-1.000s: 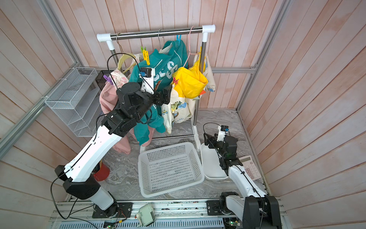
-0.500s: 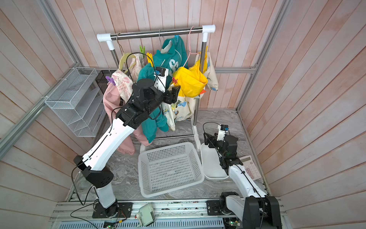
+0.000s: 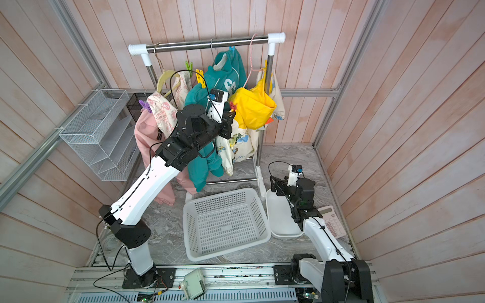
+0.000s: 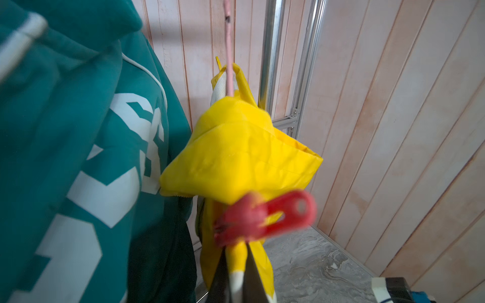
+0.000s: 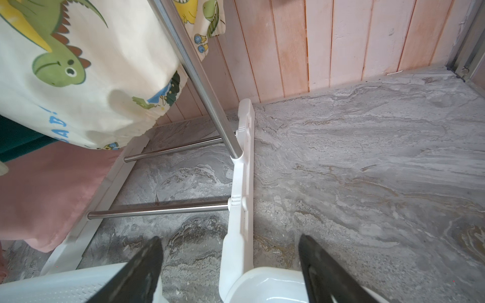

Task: Remove the clothespins securing jackets to the hanger
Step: Pick up the hanger from the clothesline.

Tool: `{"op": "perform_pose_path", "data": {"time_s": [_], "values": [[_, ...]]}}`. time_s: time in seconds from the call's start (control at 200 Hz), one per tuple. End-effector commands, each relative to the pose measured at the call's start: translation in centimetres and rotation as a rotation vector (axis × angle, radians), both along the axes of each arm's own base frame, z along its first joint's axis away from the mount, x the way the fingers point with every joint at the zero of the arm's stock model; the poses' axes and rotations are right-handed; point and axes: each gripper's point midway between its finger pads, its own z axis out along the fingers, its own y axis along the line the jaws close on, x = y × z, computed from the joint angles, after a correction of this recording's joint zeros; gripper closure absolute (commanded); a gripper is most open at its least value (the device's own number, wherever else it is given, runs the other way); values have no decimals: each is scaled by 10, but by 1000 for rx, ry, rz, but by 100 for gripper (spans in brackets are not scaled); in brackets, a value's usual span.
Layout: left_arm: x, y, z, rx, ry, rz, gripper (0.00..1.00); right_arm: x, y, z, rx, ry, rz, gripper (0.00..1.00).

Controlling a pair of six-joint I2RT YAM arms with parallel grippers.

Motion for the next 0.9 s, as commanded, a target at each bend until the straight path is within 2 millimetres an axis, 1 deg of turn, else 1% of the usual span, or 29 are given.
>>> {"op": "perform_pose_path", "data": {"time_s": [0.0, 0.115, 0.43, 0.52, 0.67, 0.895], "values": [[-13, 11, 39, -75, -79, -9, 100, 0, -6, 13, -31, -28, -18, 17], [-17, 14, 46, -86, -91, -6, 100, -3, -8, 15, -35, -34, -27, 16], [-28, 15, 57, -78, -125, 13, 100, -10, -13, 13, -33, -37, -44, 16], [-32, 18, 65, -81, -145, 21, 100, -11, -14, 15, -34, -42, -51, 16], [-39, 28, 85, -99, -187, 49, 100, -11, -14, 14, -30, -43, -51, 16], [-51, 41, 113, -106, -284, 103, 100, -11, -10, 20, -11, -56, -29, 16]]}}
